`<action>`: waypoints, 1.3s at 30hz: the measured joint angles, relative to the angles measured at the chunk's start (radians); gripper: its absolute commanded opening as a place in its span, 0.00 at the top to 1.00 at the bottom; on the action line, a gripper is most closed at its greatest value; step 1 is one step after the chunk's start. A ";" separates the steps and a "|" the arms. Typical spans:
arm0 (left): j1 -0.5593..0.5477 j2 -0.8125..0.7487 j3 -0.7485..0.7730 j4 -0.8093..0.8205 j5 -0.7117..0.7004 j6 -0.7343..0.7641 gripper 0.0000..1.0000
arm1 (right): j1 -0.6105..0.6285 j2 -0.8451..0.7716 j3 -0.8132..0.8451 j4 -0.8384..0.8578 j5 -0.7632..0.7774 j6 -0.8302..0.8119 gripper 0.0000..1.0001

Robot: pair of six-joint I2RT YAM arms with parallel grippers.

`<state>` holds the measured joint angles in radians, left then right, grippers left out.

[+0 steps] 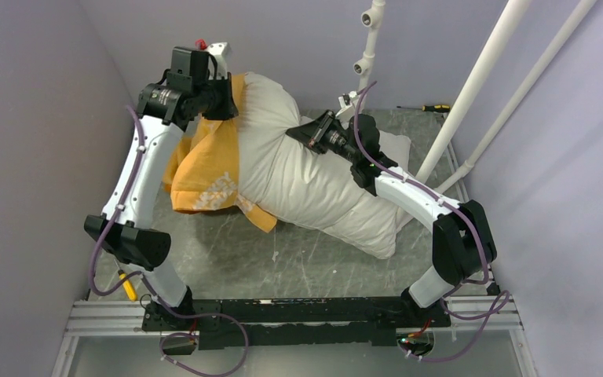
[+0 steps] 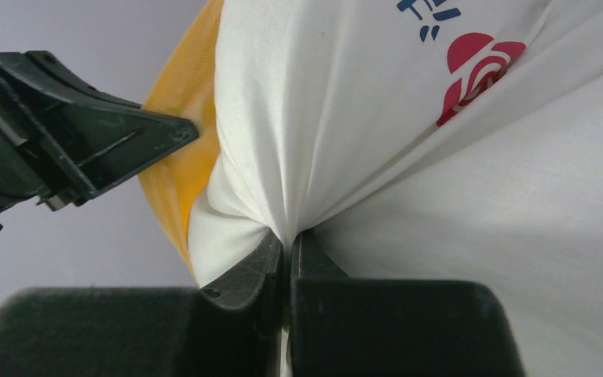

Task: Put the pillow into the pillowcase
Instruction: Stuff the pillow into the pillowcase.

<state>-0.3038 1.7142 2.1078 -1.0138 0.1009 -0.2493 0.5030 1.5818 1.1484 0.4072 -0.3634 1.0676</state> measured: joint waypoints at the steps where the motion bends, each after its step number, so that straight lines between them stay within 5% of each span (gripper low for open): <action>1: 0.000 -0.009 0.001 -0.001 0.004 0.000 1.00 | 0.000 0.000 0.000 0.001 -0.005 0.000 1.00; 15: -0.100 -0.060 -0.009 0.017 0.132 -0.097 1.00 | 0.068 0.012 0.027 -0.019 -0.002 -0.007 1.00; 23: -0.216 -0.157 -0.161 0.072 0.129 -0.159 1.00 | 0.141 0.085 0.058 -0.011 0.019 -0.019 1.00; 28: -0.253 -0.305 -0.441 0.129 0.096 -0.195 0.99 | 0.166 0.101 0.023 0.031 -0.006 -0.008 1.00; 30: -0.270 -0.403 -0.607 0.151 0.085 -0.228 0.87 | 0.174 0.104 0.005 0.056 -0.033 0.002 1.00; 34: -0.301 -0.586 -0.863 0.164 0.084 -0.299 0.34 | 0.195 0.130 -0.010 0.094 -0.084 0.010 1.00; 39: -0.327 -0.691 -0.880 0.093 0.048 -0.323 0.06 | 0.229 0.135 -0.048 0.126 -0.092 -0.006 1.00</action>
<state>-0.6308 1.0229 1.2282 -0.9211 0.1490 -0.5728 0.7315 1.7168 1.1007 0.5331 -0.4553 1.0618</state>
